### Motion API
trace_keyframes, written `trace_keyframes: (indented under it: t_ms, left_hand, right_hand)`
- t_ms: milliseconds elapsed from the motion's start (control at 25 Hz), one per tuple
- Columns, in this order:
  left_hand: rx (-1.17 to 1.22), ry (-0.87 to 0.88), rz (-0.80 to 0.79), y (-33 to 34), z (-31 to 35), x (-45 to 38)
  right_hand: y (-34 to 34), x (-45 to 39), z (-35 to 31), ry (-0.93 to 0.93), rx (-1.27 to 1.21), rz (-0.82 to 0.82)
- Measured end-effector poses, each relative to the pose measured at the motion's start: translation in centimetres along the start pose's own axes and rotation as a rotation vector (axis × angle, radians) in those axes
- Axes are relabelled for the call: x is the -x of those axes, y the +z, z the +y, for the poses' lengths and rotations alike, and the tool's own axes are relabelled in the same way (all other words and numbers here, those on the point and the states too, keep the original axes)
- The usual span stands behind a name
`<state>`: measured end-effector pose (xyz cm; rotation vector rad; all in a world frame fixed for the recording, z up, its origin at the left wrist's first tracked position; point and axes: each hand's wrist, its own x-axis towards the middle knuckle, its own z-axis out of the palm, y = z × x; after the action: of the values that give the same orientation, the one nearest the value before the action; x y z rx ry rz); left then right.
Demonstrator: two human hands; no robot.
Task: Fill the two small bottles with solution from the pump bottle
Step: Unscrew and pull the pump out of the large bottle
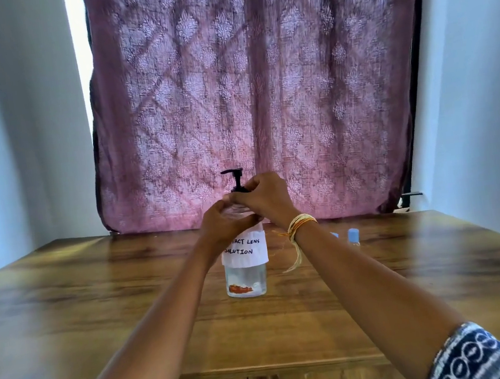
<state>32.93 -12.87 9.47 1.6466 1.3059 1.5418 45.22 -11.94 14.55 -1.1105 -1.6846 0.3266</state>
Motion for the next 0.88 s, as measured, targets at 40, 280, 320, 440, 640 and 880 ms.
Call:
trace_keyframes:
  t_ms: [40,280,320,440,640,880]
  left_hand:
    - [0.027,-0.011,0.005,0.0,-0.2,0.0]
    - [0.044,0.001,-0.030,-0.1,-0.8,-0.3]
    - [0.053,0.011,-0.020,0.0,-0.9,-0.3]
    - [0.082,0.029,-0.002,0.3,-1.1,-0.2]
    - [0.175,0.054,-0.053,0.5,-1.1,0.1]
    - [0.284,0.022,-0.074,0.1,-1.2,0.5]
  right_hand:
    - [-0.1,0.0,0.1,-0.014,-0.011,-0.008]
    - [-1.9,-0.6,0.7,-0.044,-0.241,-0.312]
    - [-2.1,-0.9,0.7,-0.034,-0.252,-0.355]
    - [-2.0,-1.1,0.8,-0.001,-0.320,-0.404]
    - [-1.4,-0.7,0.7,-0.004,-0.342,-0.266]
    - [-1.4,-1.1,0.7,0.016,-0.437,-0.265]
